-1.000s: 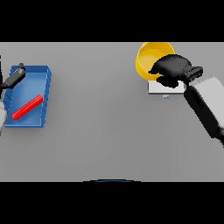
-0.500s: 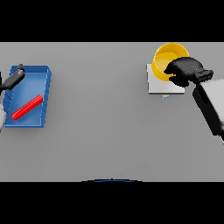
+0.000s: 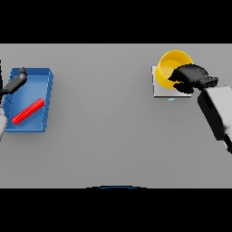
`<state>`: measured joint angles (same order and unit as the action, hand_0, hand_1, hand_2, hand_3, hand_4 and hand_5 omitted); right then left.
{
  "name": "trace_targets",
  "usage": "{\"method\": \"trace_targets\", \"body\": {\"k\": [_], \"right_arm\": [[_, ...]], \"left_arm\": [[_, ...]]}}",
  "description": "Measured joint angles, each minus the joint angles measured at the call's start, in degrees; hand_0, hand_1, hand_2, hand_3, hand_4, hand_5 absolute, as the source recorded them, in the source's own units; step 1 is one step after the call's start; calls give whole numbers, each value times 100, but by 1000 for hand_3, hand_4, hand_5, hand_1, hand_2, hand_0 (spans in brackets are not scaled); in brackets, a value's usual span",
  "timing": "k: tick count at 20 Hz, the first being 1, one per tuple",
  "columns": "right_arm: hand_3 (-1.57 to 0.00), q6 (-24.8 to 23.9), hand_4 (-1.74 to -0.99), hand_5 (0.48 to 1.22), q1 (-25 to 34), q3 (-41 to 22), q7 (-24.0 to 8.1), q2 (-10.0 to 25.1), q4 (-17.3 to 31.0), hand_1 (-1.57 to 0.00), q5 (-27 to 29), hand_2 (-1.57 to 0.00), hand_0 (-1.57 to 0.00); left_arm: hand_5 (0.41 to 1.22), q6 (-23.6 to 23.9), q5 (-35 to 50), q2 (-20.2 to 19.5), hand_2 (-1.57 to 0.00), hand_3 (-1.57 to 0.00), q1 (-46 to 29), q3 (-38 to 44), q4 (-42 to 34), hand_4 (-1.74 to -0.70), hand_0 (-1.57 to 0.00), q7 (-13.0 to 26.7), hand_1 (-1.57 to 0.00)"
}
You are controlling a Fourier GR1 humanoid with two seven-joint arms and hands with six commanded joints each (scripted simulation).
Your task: Pick up the red beaker and tilt it to pour out 1 green nut into yellow bowl. Pick up the yellow bowl and place it on the metallic measuring scale.
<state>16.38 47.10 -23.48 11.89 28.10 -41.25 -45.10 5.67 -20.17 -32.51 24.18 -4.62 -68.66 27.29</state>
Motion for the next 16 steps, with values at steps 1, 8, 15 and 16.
{"method": "trace_targets", "body": {"k": [1,8,15,16], "right_arm": [[-1244,-12,-1736,1221,29,-5,-64,-41,25,-1479,-14,-1420,-1472],[-604,257,-1579,955,59,-94,-125,35,-67,-451,-94,-553,-507],[-328,176,-1537,822,50,-151,272,56,-12,-94,-110,-124,-105],[-296,138,-1530,809,79,-144,263,40,16,-75,-118,-99,-84]], "left_arm": [[669,6,-32,-3,1,1,66,-6,73,-725,1,59,1],[663,32,-30,69,1,1,97,-34,72,-720,1,9,1],[664,50,-53,66,1,1,117,-31,139,-725,1,49,1],[665,57,-45,102,1,1,111,-47,142,-726,1,-10,1]]}}
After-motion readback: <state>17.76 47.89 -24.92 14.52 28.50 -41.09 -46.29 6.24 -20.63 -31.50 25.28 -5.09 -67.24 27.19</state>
